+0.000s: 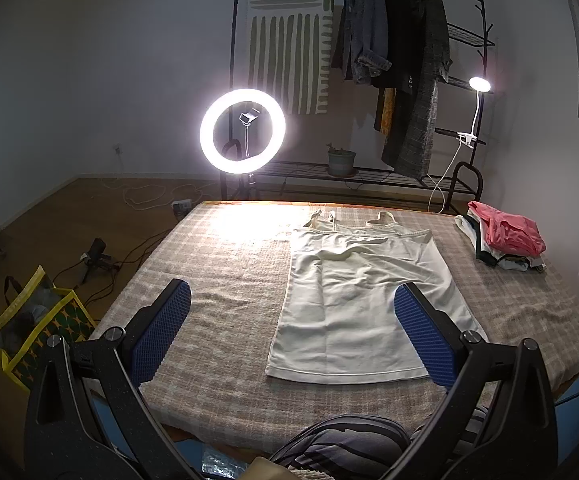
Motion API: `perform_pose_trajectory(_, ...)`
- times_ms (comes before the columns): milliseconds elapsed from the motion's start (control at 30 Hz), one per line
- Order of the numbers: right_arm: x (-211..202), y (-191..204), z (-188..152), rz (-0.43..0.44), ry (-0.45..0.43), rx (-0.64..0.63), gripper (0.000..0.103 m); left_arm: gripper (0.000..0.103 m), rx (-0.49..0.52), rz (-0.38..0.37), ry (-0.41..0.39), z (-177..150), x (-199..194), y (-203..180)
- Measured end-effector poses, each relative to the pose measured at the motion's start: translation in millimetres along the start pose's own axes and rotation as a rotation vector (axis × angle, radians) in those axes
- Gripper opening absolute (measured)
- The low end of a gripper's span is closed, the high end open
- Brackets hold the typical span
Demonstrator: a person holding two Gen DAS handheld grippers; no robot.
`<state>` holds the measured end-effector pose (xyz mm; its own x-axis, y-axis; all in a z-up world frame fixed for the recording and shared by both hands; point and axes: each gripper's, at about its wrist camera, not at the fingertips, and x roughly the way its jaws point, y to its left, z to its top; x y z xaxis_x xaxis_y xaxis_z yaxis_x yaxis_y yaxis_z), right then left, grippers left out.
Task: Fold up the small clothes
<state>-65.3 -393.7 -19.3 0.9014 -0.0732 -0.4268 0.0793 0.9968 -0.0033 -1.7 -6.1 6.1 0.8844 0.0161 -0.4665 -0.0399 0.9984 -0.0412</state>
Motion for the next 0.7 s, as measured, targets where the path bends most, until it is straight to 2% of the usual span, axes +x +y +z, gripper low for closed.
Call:
perform_pose_trajectory(567,4,5,1,0.013,0.001,0.004,0.103,0.103,0.003,0.002,-0.001,0,2,2)
perform_pose_trajectory(700,6,5,2,0.012,-0.004,0.003,0.103,0.103,0.003,0.020,-0.014,-2,14,15)
